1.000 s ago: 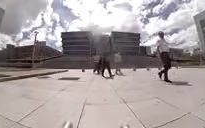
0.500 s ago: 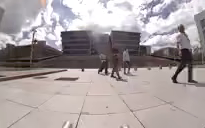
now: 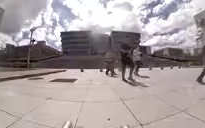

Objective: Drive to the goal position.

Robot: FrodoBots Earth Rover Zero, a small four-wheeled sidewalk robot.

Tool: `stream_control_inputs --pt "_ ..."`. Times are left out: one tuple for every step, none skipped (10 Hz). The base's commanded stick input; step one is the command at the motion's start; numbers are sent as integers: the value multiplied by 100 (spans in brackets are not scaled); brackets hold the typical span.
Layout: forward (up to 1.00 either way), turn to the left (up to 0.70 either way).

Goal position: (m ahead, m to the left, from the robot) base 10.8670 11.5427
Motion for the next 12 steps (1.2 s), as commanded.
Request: stream_control_inputs --pt "70 0" --pt "70 0" --pt "70 0" --pt "70 0" --pt "70 0" --pt "70 0" --pt "70 0" --pt "70 0" --pt "70 0" --pt "70 0" --pt "70 0" --pt "70 15"
